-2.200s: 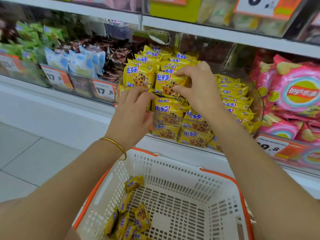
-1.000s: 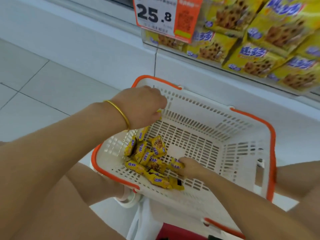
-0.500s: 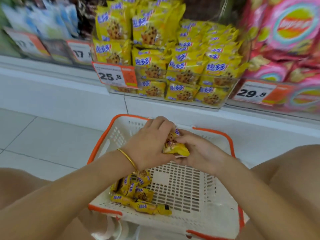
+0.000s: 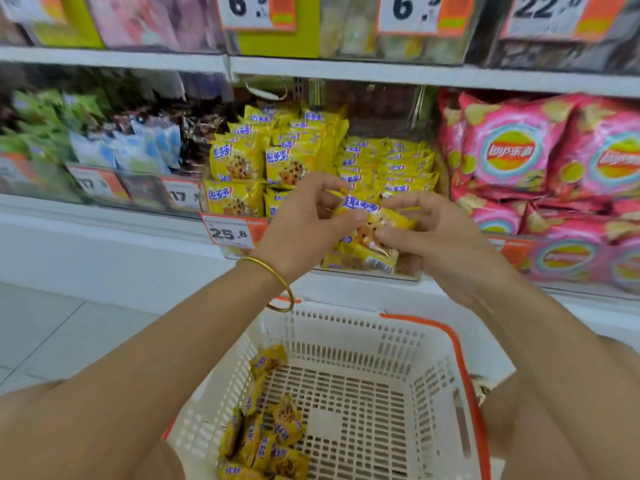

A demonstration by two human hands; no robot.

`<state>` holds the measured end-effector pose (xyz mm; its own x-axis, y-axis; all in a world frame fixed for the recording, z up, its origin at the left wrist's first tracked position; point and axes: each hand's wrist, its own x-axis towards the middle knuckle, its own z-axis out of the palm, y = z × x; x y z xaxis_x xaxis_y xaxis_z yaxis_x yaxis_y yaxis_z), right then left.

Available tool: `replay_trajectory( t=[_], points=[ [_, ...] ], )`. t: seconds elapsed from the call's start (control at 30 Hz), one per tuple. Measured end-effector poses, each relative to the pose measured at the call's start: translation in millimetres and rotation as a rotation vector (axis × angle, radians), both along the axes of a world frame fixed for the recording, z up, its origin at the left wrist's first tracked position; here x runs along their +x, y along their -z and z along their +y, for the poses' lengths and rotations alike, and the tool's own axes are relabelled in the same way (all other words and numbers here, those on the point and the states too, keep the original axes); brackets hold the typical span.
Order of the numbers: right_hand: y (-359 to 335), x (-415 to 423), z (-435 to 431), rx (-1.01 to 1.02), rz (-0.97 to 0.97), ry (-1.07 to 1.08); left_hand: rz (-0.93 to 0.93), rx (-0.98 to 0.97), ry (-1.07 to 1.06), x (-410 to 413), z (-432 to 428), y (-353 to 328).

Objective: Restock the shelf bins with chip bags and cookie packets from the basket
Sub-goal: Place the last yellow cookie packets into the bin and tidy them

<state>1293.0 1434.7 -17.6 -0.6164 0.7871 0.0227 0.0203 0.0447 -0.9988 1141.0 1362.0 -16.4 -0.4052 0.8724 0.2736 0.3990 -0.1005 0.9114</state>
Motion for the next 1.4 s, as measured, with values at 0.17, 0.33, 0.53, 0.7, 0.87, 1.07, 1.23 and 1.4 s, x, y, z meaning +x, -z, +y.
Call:
replay_trajectory(
  t=[0.17, 0.33, 0.53, 0.7, 0.87, 1.07, 1.23, 1.4],
  points=[
    [-29.6, -38.9, 62.2, 0.282, -0.027, 0.275, 0.724, 0.123, -0.243, -36.5, 18.9, -6.5],
    [-39.3, -106.4, 133.6, 0.429, -0.292, 0.478, 1.136, -0.008, -0.27, -60.1, 41.8, 5.8],
    [-33.3, -150.7, 200.2, 0.552, -0.618, 0.592, 1.245, -0.033, -0.262, -70.8, 55.7, 19.9],
    [-27.9, -165.3, 228.0, 0.605, -0.714, 0.533, 1.222, 0.0, -0.271, -72.1, 58.4, 21.6],
    [-22.3, -167.1, 237.8, 0.584, -0.716, 0.534, 1.213, 0.009, -0.273, -72.6, 59.2, 22.7],
    [-17.7, -170.0, 225.7, 0.635, -0.766, 0.51, 1.221, 0.009, -0.27, -74.8, 58.2, 23.9],
    [-22.3, -169.6, 201.7, 0.796, -0.885, 0.625, 1.206, 0.013, -0.262, -74.9, 57.4, 23.6],
    [-19.5, -179.9, 181.1, 0.618, -0.696, 0.342, 1.208, 0.002, -0.252, -73.9, 56.0, 23.2]
  ],
)
